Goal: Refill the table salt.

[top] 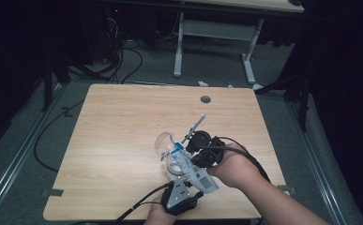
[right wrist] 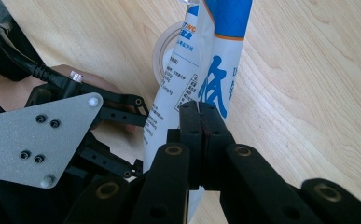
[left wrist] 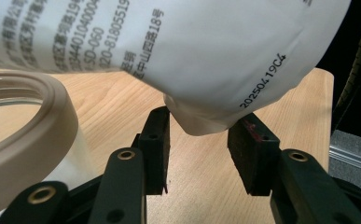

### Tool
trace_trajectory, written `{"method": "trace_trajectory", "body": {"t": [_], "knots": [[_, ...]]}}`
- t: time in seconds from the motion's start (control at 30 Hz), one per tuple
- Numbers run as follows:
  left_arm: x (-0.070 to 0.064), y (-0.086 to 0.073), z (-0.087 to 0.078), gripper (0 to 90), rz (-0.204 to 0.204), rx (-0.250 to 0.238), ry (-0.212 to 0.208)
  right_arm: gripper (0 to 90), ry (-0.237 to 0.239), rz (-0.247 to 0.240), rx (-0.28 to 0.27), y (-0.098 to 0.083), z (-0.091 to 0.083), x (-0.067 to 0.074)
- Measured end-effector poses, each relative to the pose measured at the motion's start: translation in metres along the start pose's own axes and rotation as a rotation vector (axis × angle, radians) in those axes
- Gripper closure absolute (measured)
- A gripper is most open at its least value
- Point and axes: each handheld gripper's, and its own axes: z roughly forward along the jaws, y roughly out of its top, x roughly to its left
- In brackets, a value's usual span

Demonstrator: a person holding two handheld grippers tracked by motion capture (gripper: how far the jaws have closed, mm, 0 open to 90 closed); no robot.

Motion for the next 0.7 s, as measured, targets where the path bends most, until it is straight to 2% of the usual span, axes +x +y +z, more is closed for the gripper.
{"method": "trace_trajectory", "body": {"t": [0.37, 0.7], "knots": [[-0.0028, -0.0011, 0.0027, 58.6, -0.004, 0.003, -0.008, 90.0, 0.006, 0.017, -0.002, -0.002, 0.0012, -0.0006], [-0.0032, -0.0021, 0.0016, 50.7, -0.003, 0.005, -0.024, 90.0, 0.003, 0.027, -0.008, -0.0037, 0.0001, -0.0025]]}}
